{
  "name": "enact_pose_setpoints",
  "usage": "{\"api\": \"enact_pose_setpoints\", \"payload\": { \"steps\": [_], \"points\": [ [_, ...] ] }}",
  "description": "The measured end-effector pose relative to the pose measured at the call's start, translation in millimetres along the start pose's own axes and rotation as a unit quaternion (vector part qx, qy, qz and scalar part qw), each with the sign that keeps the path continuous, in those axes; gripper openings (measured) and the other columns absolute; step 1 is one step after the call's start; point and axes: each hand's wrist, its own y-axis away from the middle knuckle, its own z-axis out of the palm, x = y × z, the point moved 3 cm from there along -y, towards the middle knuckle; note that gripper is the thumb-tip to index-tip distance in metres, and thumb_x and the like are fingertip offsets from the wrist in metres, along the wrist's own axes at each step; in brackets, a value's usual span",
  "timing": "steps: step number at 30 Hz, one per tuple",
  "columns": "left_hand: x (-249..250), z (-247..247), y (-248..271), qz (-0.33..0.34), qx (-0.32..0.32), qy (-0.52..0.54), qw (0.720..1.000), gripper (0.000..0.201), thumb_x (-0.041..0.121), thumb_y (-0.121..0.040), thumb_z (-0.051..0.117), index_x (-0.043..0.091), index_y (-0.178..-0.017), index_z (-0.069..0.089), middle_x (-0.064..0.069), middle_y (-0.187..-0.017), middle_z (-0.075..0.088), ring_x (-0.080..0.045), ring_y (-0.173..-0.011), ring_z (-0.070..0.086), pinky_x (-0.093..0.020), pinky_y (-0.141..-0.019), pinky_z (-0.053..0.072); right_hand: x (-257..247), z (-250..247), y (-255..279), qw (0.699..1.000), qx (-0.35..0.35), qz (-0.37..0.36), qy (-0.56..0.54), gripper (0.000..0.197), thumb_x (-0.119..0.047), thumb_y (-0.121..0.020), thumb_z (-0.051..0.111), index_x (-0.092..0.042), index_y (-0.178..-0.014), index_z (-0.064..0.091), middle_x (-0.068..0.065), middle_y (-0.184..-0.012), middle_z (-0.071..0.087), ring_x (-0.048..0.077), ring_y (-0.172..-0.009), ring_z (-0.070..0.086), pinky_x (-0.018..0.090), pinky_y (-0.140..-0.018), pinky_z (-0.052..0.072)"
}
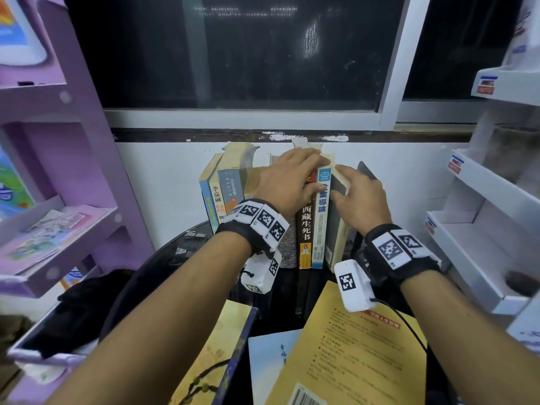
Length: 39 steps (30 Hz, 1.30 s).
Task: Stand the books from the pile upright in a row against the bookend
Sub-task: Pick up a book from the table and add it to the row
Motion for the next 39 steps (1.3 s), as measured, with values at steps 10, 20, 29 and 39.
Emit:
{"api": "enact_pose_setpoints", "payload": {
  "steps": [10, 20, 29, 39],
  "points": [
    [-3.1, 3.6, -1.9, 0.0, -0.005, 0.007, 1.0, 0.045, 0.039, -0.09, 0.058, 0.031, -0.133, 0.046, 0.009, -0.145, 0.041, -0.014, -0.134, 0.034, -0.037, -0.103, 0.037, 12.7, 4.5, -12.4, 0.992, -0.122, 0.005, -0.04, 0.065, -0.024, -0.087, 0.061, -0.033, -0.144, 0.033, 0.01, -0.118, 0.063, 0.023, -0.106, 0.062, 0.039, -0.085, 0.057],
    [-3.1, 5.9, -1.6, -0.01, -0.006, 0.01, 1.0, 0.044, 0.042, -0.089, 0.059, 0.034, -0.131, 0.045, 0.012, -0.145, 0.04, -0.012, -0.135, 0.033, -0.042, -0.1, 0.041, 23.5, 8.7, -2.0, 0.97, -0.239, -0.015, -0.037, 0.125, 0.0, -0.074, 0.079, -0.048, -0.148, -0.009, 0.0, -0.106, 0.059, 0.015, -0.088, 0.066, 0.023, -0.056, 0.057],
    [-7.0, 6.6, -1.0, -0.01, 0.005, 0.015, 1.0, 0.043, 0.041, -0.09, 0.058, 0.034, -0.131, 0.047, 0.012, -0.144, 0.041, -0.012, -0.134, 0.033, -0.039, -0.098, 0.041, 23.4, 12.7, -4.9, 0.974, -0.204, -0.064, -0.071, 0.112, 0.002, -0.074, 0.078, -0.046, -0.147, 0.009, -0.009, -0.108, 0.056, 0.006, -0.074, 0.069, 0.021, -0.061, 0.059],
    [-9.2, 7.6, -2.3, -0.006, 0.013, 0.027, 1.0, 0.042, 0.039, -0.089, 0.06, 0.032, -0.128, 0.05, 0.01, -0.142, 0.043, -0.013, -0.133, 0.035, -0.04, -0.1, 0.039, 28.9, 19.5, -10.5, 0.973, -0.2, -0.061, -0.098, 0.109, 0.003, -0.074, 0.078, -0.05, -0.145, 0.015, -0.013, -0.105, 0.056, 0.006, -0.073, 0.071, 0.023, -0.06, 0.059]
  ]
}}
